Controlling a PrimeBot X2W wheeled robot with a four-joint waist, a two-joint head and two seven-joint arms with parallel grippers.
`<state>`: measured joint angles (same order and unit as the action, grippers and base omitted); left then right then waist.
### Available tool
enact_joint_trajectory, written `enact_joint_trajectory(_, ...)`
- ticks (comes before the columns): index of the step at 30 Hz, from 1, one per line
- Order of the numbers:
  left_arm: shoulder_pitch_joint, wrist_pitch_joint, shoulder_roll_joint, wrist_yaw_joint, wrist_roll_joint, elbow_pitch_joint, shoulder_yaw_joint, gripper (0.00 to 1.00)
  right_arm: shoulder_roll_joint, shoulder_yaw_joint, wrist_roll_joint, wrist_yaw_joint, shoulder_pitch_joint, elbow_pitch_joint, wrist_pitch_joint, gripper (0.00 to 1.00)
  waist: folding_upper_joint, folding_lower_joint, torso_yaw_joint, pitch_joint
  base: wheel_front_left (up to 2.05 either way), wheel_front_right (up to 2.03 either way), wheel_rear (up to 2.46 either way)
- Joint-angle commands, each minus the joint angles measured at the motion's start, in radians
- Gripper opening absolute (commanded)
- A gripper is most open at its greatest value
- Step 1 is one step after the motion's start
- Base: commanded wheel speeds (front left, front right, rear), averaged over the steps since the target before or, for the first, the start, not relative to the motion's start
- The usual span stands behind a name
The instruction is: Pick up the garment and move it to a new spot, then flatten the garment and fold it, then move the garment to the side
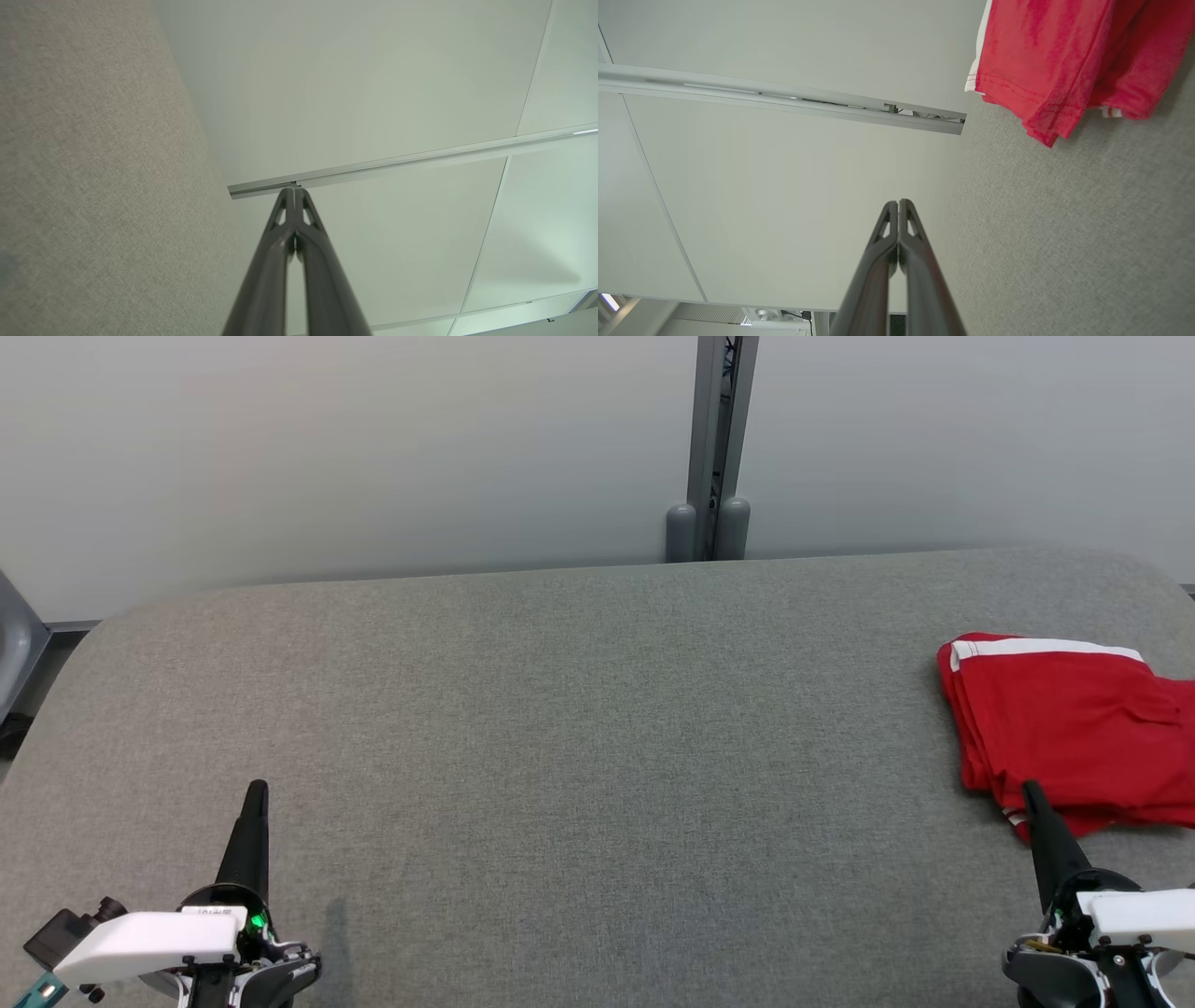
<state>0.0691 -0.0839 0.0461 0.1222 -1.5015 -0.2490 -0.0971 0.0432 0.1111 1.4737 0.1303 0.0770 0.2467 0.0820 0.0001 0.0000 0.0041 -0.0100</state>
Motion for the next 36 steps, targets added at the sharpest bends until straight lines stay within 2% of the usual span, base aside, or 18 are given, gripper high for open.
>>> enact_joint_trajectory(1,0.024,-0.007,0.006,0.007,-0.024,0.006,-0.008,0.0,0.009,0.002,0.029,0.001,0.018,-0.004,0.011,0.0,-0.0001,0.0,0.0,0.001,0.0,0.0,0.0)
enact_joint_trajectory(17,0.05,-0.033,0.007,0.01,-0.111,0.005,-0.021,0.0,0.011,0.004,0.143,0.001,0.039,-0.003,0.035,0.0,-0.0001,0.0,-0.004,0.013,0.0,0.0,0.0)
enact_joint_trajectory(36,0.047,-0.035,0.007,0.01,-0.111,0.005,-0.021,0.0,0.011,0.004,0.14,0.001,0.036,-0.003,0.036,0.0,-0.0001,0.0,-0.004,0.013,0.0,0.0,0.0)
